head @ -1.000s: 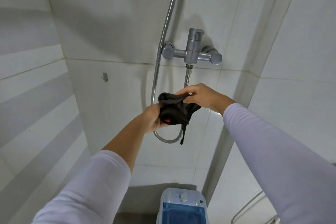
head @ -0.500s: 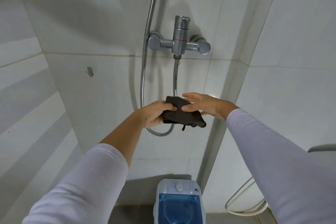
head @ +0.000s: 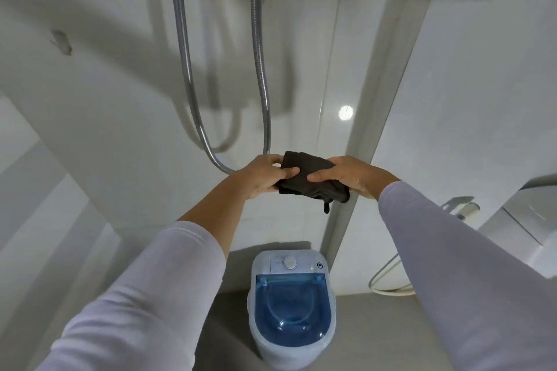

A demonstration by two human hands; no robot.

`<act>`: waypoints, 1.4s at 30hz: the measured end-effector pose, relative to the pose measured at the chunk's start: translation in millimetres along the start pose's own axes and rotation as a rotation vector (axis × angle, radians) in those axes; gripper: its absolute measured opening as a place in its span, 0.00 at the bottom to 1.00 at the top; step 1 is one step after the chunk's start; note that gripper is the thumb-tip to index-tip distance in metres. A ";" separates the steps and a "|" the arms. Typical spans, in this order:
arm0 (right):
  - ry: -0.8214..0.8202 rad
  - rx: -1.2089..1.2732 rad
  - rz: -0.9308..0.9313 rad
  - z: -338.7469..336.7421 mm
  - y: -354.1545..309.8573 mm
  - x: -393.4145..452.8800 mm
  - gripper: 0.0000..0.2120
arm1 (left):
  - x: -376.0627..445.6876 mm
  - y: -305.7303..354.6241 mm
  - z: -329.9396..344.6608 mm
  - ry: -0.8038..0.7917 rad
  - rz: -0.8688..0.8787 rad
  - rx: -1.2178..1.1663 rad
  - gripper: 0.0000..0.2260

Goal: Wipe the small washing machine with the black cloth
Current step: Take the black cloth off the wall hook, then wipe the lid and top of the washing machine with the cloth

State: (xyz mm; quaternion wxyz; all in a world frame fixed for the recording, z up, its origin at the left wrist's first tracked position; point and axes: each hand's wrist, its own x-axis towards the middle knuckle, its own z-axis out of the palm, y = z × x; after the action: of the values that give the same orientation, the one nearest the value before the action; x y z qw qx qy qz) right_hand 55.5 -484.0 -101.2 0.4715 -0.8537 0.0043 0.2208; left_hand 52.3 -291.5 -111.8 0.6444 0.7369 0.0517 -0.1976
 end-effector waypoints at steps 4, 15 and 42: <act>0.031 0.159 0.028 20.5 69.9 33.5 0.19 | 44.8 -61.4 24.2 0.029 0.041 0.100 0.12; 0.036 0.436 -0.038 78.1 225.2 122.5 0.19 | 158.4 -219.4 63.3 0.132 0.108 0.306 0.17; 0.237 0.693 -0.255 184.3 353.2 69.8 0.18 | 90.6 -368.9 95.2 0.296 0.335 0.655 0.18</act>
State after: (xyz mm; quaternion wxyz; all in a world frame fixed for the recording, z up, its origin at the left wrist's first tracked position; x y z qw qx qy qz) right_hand -26.4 -517.4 -495.8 0.7519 -0.6571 0.0269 0.0457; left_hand -8.2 -339.4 -495.7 0.3841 0.9222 -0.0424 0.0127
